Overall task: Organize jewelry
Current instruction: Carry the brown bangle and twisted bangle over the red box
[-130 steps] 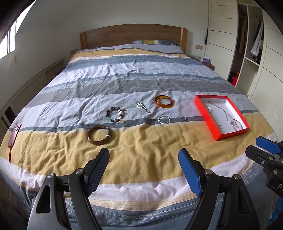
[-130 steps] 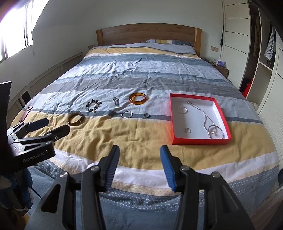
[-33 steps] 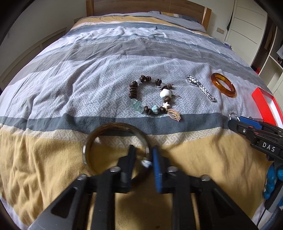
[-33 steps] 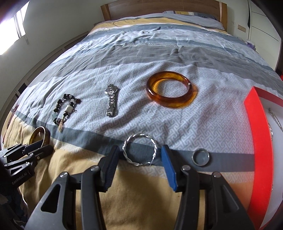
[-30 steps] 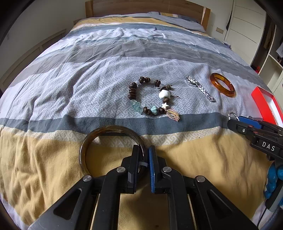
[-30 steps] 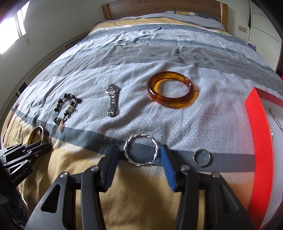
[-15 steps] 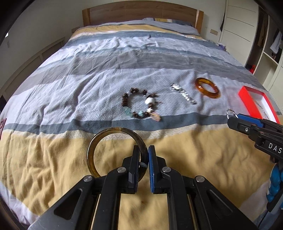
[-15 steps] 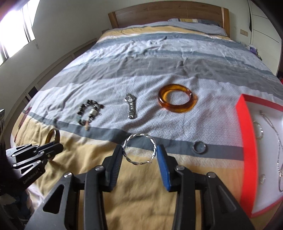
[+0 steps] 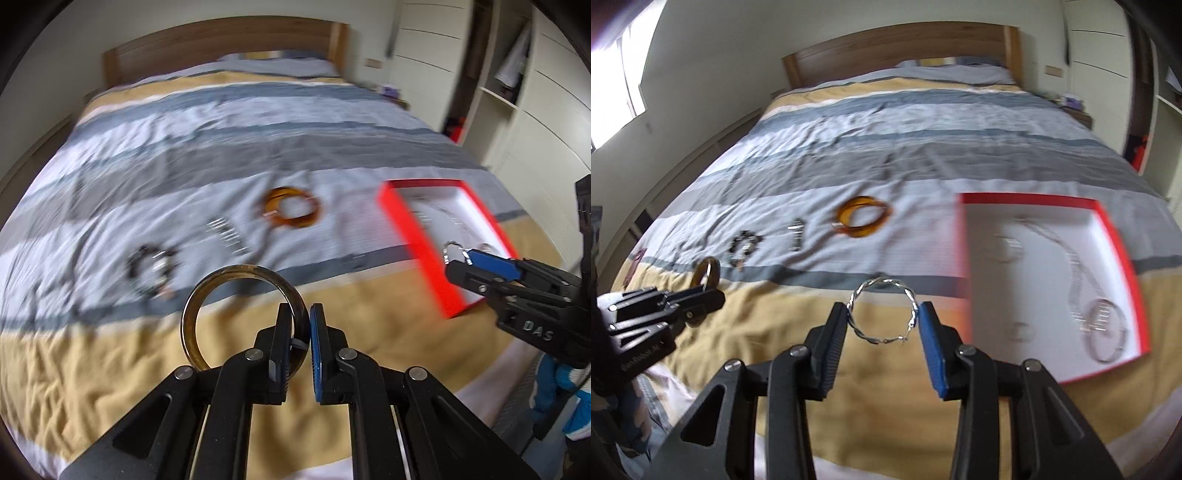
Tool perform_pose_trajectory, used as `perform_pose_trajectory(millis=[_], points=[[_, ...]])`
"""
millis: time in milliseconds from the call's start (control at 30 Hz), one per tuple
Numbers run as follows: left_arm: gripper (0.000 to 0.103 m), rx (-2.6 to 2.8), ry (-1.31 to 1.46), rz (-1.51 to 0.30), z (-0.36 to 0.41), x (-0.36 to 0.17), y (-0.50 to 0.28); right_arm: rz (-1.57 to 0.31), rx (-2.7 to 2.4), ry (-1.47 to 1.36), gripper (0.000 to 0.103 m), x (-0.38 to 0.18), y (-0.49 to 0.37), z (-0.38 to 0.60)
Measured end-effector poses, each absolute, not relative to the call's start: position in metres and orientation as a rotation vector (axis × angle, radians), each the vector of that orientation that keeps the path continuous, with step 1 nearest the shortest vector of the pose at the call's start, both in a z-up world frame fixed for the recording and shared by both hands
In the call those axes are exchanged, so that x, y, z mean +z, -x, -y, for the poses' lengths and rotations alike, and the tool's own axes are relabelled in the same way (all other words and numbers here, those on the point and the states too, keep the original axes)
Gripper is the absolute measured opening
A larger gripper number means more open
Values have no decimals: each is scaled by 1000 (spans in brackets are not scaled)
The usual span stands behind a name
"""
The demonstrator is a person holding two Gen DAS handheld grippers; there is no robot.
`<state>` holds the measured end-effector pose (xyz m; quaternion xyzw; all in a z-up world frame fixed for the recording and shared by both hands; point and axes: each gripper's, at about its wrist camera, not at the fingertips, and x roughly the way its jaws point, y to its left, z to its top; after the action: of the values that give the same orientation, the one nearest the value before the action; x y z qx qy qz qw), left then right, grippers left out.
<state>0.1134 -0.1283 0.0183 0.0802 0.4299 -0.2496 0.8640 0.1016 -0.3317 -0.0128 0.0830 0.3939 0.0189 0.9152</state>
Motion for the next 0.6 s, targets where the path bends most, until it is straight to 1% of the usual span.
perform_pose_trajectory(millis=[233,467,600], points=[[10,-678,-219,-887,220,24,-110,-809,-95,-190,37,-11,-76,416],[10,-791,-272,-921,310,4,-122,-847,-170,-213,38,-33,-72,476],[10,-815,-313,-940,339,-13,-126,-868,-171,-216,38,-48,-81,490]])
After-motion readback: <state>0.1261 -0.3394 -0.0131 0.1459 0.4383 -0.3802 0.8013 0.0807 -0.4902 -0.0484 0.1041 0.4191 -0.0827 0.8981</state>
